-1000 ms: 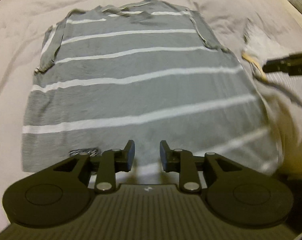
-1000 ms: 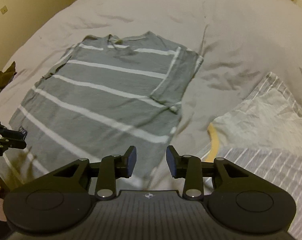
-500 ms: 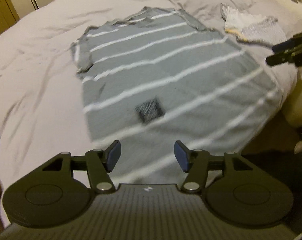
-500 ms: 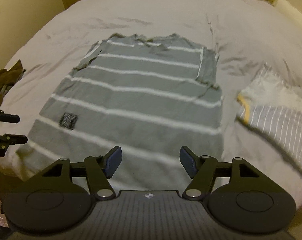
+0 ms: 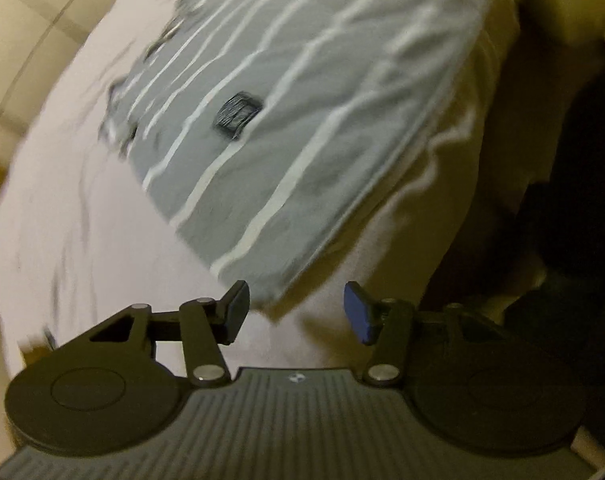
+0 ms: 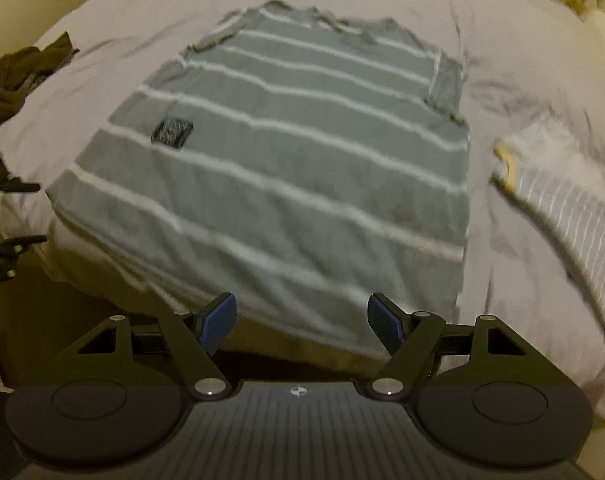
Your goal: Fold clothes
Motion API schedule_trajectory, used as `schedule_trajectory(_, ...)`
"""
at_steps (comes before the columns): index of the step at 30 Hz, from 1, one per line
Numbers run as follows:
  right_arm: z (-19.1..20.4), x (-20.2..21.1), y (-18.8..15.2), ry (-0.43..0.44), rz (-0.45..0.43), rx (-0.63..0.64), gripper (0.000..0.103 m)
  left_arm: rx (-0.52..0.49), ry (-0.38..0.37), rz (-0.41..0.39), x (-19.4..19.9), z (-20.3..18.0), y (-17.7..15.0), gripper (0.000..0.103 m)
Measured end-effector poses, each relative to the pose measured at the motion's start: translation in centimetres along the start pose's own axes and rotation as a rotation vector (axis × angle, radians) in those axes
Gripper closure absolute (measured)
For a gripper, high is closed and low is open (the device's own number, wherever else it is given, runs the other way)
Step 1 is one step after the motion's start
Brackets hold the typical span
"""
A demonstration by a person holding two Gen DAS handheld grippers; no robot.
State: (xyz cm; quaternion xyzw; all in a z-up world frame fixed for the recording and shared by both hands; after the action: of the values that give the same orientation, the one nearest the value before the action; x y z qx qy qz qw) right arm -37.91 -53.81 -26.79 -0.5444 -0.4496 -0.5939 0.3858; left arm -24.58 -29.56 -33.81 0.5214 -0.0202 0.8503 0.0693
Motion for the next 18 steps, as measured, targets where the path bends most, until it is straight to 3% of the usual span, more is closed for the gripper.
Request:
schedule_trajectory(4, 0.0, -0.6, -1.4, -0.009, 0.03, 0.004, 0.028, -0.138, 0.094, -0.026, -2.3, -1.2, 0.9, 0.055)
schedule_trajectory(6, -0.1, -0.8, -1.8, -0.017, 0.035, -0.001, 0.028, -0.175, 0.103, -0.034, -3.5, -1.5, 1.3, 0.056)
schedule_trajectory(8, -0.2, -1.0, -1.9, -0.033, 0.032, -0.014, 0.028, -0.178, 0.079, -0.037, -3.7, -1.3, 1.6, 0.065)
schedule_trajectory(10, -0.2, -1.4, -2.0, -0.052, 0.023, -0.02, 0.028, -0.181, 0.056, -0.04, -3.9, -1.0, 1.9, 0.087)
schedule_trajectory(11, 0.1, -1.6, -2.0, -0.062, 0.011, -0.011, 0.028, -0.183, 0.044, -0.042, -4.0, -0.9, 2.0, 0.093)
schedule_trajectory(13, 0.9, -2.2, -1.9, -0.083, -0.015, 0.015, 0.028, -0.102, -0.017, -0.042, -3.2, 0.4, 2.4, 0.102)
schedule_trajectory(16, 3.5, -3.3, -1.9, -0.137, -0.107, 0.151, 0.028, 0.157, -0.189, -0.044, -1.3, 4.5, 2.6, 0.102)
schedule_trajectory(18, 6.3, -4.2, -1.8, -0.156, -0.179, 0.259, 0.028, 0.248, -0.246, -0.053, -0.4, 6.4, 2.7, 0.102)
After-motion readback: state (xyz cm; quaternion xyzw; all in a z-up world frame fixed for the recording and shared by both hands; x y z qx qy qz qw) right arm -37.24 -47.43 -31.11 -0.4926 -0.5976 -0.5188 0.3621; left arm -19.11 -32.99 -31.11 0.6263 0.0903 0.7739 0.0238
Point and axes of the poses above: each gripper's, at about its wrist camera, not at the fingertips, and x roughly against the way its jaws point, z to its left, y to its top, the point moved 4 cm from there along -x, roughly the way its jaws point, and after that the axes turned 14 degrees about z, right-handed, at the moved point
